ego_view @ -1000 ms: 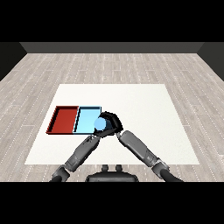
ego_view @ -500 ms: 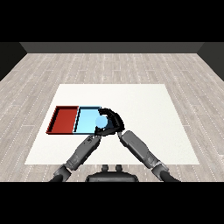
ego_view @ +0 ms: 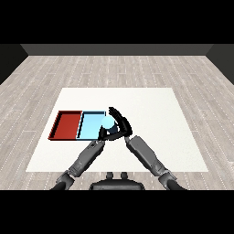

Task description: Pick the blue can and put it in the blue box

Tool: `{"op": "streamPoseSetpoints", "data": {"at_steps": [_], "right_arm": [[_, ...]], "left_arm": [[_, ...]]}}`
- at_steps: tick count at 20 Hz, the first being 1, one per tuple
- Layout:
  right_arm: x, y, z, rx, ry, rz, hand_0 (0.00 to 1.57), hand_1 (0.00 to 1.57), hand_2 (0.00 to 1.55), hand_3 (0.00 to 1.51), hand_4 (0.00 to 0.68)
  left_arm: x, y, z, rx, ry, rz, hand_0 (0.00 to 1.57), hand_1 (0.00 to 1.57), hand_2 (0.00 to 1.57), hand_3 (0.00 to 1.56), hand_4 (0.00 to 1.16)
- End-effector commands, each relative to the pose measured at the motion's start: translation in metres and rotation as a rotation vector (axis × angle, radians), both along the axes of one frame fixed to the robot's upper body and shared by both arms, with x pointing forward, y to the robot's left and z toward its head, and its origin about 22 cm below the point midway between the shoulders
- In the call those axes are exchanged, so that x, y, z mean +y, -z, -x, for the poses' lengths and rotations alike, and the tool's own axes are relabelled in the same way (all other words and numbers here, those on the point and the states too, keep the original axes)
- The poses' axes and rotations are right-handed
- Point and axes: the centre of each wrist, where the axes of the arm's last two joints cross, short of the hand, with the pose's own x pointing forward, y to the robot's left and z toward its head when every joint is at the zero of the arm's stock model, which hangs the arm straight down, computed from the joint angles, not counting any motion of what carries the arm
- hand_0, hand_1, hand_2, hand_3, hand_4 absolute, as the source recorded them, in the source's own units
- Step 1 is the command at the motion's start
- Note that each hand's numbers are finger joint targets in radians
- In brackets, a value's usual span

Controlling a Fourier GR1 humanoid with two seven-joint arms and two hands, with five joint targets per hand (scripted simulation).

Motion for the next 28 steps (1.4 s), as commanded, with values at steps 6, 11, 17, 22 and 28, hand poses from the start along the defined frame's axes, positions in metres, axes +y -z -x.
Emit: {"op": "streamPoseSetpoints", "data": {"at_steps": [6, 11, 17, 22, 28], "right_arm": [[-0.036, -0.013, 0.001, -0.029, 0.042, -0.043, 0.0, 0.0, 0.0, 0.0, 0.0], [-0.073, -0.013, 0.032, -0.051, 0.113, -0.075, 0.0, 0.0, 0.0, 0.0, 0.0], [-0.117, -0.026, 0.046, -0.08, 0.181, -0.16, 0.0, 0.0, 0.0, 0.0, 0.0], [-0.15, -0.029, 0.053, -0.116, 0.276, -0.176, 0.0, 0.0, 0.0, 0.0, 0.0], [-0.186, -0.032, 0.068, -0.079, 0.336, -0.139, 0.0, 0.0, 0.0, 0.0, 0.0]], "left_arm": [[0.015, 0.005, 0.015, -0.011, -0.029, -0.051, 1.57, 1.57, 1.57, 1.5, 1.13], [0.001, -0.004, -0.002, -0.011, -0.042, -0.049, 1.57, 1.57, 1.57, 1.49, 1.13], [0.03, 0.008, 0.004, -0.003, -0.064, -0.097, 1.57, 1.57, 1.57, 1.49, 1.13], [0.074, 0.001, -0.023, 0.042, -0.143, -0.168, 1.57, 1.57, 1.57, 1.51, 1.13], [0.131, 0.008, -0.043, 0.163, -0.304, -0.206, 1.57, 1.57, 1.57, 1.5, 1.12]]}}
